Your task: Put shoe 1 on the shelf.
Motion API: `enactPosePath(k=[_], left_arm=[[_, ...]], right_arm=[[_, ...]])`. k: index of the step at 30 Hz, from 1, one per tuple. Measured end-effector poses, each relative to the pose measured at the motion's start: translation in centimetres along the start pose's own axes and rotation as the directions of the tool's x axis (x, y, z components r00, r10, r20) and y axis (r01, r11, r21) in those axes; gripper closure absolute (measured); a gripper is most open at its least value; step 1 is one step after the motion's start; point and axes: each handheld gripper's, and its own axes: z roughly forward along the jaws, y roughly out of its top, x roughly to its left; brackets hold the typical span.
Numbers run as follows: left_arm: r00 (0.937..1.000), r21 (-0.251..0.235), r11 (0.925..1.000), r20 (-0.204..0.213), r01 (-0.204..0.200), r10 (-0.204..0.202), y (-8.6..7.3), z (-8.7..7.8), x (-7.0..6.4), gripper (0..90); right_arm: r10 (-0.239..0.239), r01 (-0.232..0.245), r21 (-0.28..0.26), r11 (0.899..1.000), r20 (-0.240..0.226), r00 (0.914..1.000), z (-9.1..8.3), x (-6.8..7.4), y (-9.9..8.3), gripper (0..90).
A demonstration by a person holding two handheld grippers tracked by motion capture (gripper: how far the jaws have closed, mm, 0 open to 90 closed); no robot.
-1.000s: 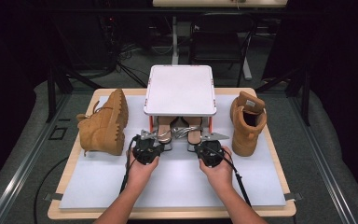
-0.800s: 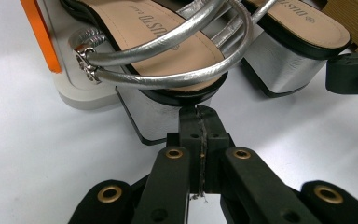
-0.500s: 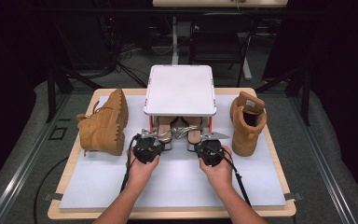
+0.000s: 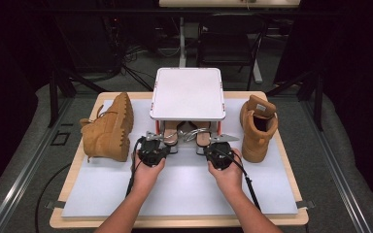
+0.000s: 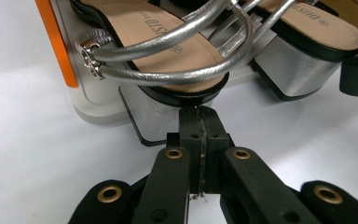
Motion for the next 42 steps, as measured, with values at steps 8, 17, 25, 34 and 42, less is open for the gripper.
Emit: enactPosePath(k=[8, 17, 25, 34, 42], left_arm=[[1.0000, -0.004, 1.0000, -0.001, 0.008, -0.008, 0.6, 0.2, 0.3, 90.0], [0.9998, -0.004, 0.9999, -0.016, 0.014, -0.015, 1.2, 1.0, 0.8, 90.0], [0.9995, -0.007, 0.9996, -0.015, 0.028, -0.028, 1.9, 1.6, 0.9, 90.0], [0.9996, -0.010, 0.9996, -0.011, 0.025, -0.025, 2.0, 2.3, 1.1, 90.0], [0.9996, -0.017, 0.9995, -0.007, 0.028, -0.028, 2.1, 2.7, 1.3, 90.0]], right_arm=[[0.003, -0.003, -0.001, 1.000, 0.014, 0.9999, 0.5, -0.2, 0.4, 90.0], [0.005, -0.005, -0.006, 1.000, 0.022, 0.9997, 1.3, -0.2, 1.0, 90.0], [-0.004, 0.004, -0.003, 1.000, 0.029, 0.9996, 1.9, -0.3, 1.7, 90.0], [-0.019, 0.019, 0.000, 1.000, 0.038, 0.9991, 2.9, 0.1, 2.1, 90.0], [-0.013, 0.013, 0.001, 1.000, 0.053, 0.9985, 3.5, -0.4, 2.2, 90.0]])
